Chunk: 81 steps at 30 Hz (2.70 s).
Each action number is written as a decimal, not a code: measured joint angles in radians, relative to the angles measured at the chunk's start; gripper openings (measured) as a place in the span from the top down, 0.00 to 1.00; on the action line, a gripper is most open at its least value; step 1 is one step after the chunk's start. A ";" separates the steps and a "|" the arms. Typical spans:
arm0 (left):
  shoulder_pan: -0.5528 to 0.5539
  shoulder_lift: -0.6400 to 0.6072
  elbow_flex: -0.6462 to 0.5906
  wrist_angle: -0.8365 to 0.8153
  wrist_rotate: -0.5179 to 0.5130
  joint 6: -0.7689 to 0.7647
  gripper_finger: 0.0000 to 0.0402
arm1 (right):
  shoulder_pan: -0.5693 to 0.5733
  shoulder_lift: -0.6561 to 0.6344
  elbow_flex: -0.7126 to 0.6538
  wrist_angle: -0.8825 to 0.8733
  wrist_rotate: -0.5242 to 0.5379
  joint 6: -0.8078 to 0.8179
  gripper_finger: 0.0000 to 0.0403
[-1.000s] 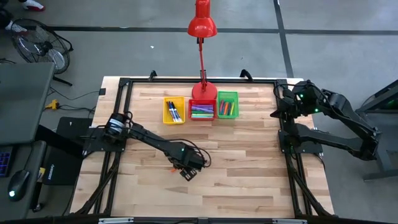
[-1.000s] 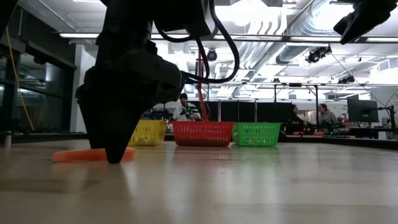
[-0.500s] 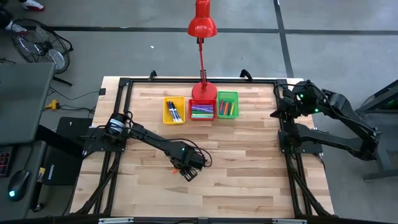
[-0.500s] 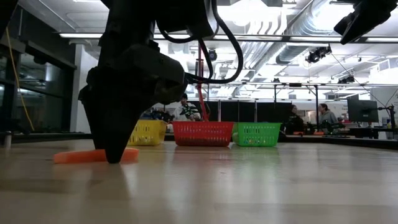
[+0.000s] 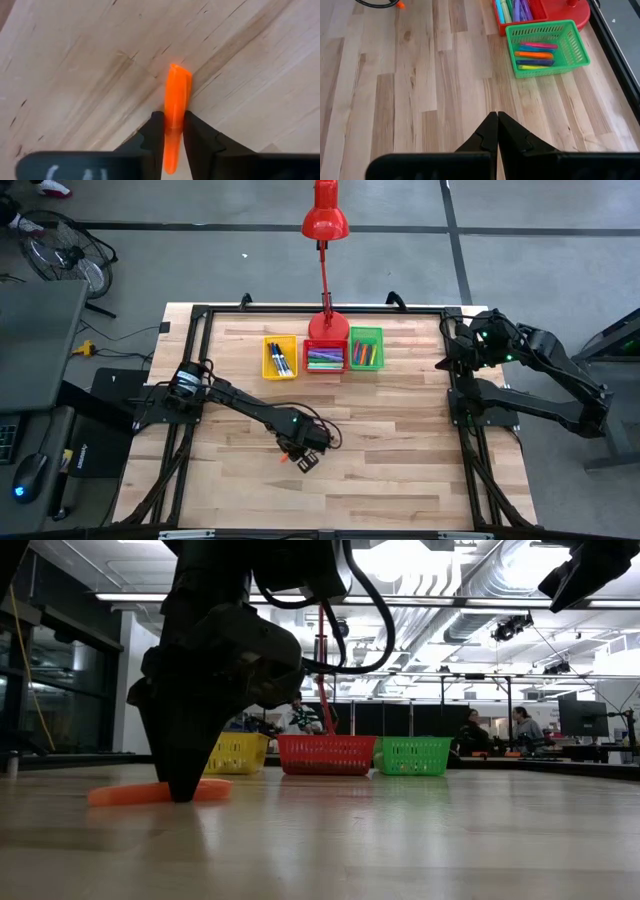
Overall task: Pick & Place Markers
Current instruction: Put the orange pen into the green bin
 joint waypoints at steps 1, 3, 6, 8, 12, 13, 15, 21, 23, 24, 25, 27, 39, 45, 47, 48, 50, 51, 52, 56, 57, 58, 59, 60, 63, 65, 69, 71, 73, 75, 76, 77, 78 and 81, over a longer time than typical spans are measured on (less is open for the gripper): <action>0.000 0.000 0.000 0.001 0.001 0.000 0.86 | 0.000 0.000 0.000 0.000 0.000 0.000 1.00; 0.000 0.000 0.000 0.005 0.001 0.000 0.89 | 0.000 0.000 0.000 -0.001 0.000 0.000 1.00; 0.000 0.000 0.000 0.010 0.001 0.000 0.91 | 0.000 0.000 0.000 -0.006 0.000 0.000 1.00; 0.000 0.000 0.000 0.011 0.002 0.001 0.91 | 0.000 0.000 0.000 -0.006 0.000 0.000 1.00; 0.000 0.000 0.000 0.013 0.001 0.001 0.91 | 0.000 0.000 0.000 -0.006 0.002 0.000 1.00; 0.000 0.000 0.000 0.013 0.001 0.001 0.91 | 0.000 0.000 0.000 -0.006 0.002 0.000 1.00; 0.000 0.000 0.000 0.012 -0.004 0.001 0.91 | 0.000 0.000 0.000 -0.006 0.002 0.000 1.00; -0.001 0.006 0.046 -0.046 -0.041 0.037 0.91 | 0.000 0.000 0.000 -0.006 0.002 0.000 1.00; -0.002 0.007 0.065 -0.066 -0.057 0.056 0.91 | 0.000 0.000 0.000 -0.006 0.003 0.000 1.00; -0.002 0.007 0.073 -0.076 -0.067 0.061 0.91 | 0.000 0.000 0.000 -0.006 0.003 0.000 1.00; -0.002 0.008 0.082 -0.086 -0.077 0.065 0.91 | 0.000 0.000 0.000 -0.006 0.003 0.000 1.00; -0.002 0.010 0.096 -0.103 -0.095 0.068 0.91 | 0.000 0.000 0.000 -0.006 0.003 0.000 1.00; 0.060 0.015 0.254 -0.110 -0.294 0.101 0.91 | 0.000 0.000 0.000 0.021 0.000 -0.003 1.00; 0.130 0.014 0.418 -0.071 -0.416 0.229 0.91 | 0.000 0.000 0.000 0.037 -0.008 -0.003 1.00; 0.152 0.013 0.480 -0.041 -0.453 0.286 0.91 | 0.000 0.000 0.000 0.048 -0.016 -0.001 1.00; 0.163 0.012 0.509 -0.020 -0.471 0.314 0.91 | 0.000 0.000 0.000 0.056 -0.032 0.001 1.00; 0.184 0.012 0.569 0.025 -0.507 0.372 0.91 | 0.000 0.000 0.000 0.075 -0.085 0.005 1.00; 0.194 0.011 0.595 0.055 -0.523 0.405 0.91 | 0.000 0.000 0.000 0.091 -0.113 0.014 1.00; 0.205 0.011 0.620 0.088 -0.533 0.440 0.91 | 0.000 0.000 0.000 0.113 -0.142 0.029 0.99; 0.248 0.011 0.699 0.211 -0.550 0.573 0.91 | 0.000 0.000 0.000 0.206 -0.230 0.072 0.96; 0.258 0.010 0.714 0.240 -0.551 0.600 0.91 | 0.000 0.001 0.000 0.227 -0.253 0.079 0.95; 0.268 0.010 0.724 0.265 -0.551 0.624 0.91 | 0.000 0.001 0.000 0.248 -0.273 0.082 0.93; 0.277 0.010 0.733 0.287 -0.551 0.645 0.91 | 0.000 0.001 0.000 0.267 -0.289 0.086 0.91; 0.287 0.009 0.738 0.311 -0.551 0.661 0.91 | 0.000 0.002 0.000 0.287 -0.300 0.095 0.89; 0.310 0.009 0.739 0.360 -0.545 0.693 0.91 | 0.000 0.002 0.000 0.355 -0.306 0.124 0.82; 0.323 0.009 0.739 0.395 -0.527 0.700 0.91 | 0.000 0.002 0.000 0.400 -0.306 0.143 0.77; 0.341 0.009 0.739 0.495 -0.518 0.716 0.91 | 0.000 0.009 0.000 0.473 -0.305 0.170 0.67; 0.344 0.009 0.739 0.554 -0.515 0.744 0.91 | 0.000 0.021 0.000 0.496 -0.290 0.173 0.62; 0.348 0.009 0.739 0.606 -0.509 0.774 0.91 | 0.000 0.036 0.000 0.515 -0.257 0.173 0.58; 0.348 0.009 0.739 0.629 -0.502 0.793 0.91 | 0.000 0.051 0.000 0.543 -0.232 0.188 0.55; 0.349 0.009 0.739 0.631 -0.502 0.801 0.91 | 0.000 0.060 0.000 0.554 -0.232 0.195 0.54; 0.352 0.009 0.739 0.631 -0.502 0.806 0.91 | 0.000 0.069 0.000 0.565 -0.232 0.208 0.53; 0.352 0.009 0.739 0.631 -0.501 0.807 0.91 | 0.000 0.078 0.000 0.578 -0.232 0.214 0.53; 0.353 0.009 0.739 0.641 -0.491 0.808 0.91 | 0.000 0.108 0.000 0.595 -0.240 0.222 0.53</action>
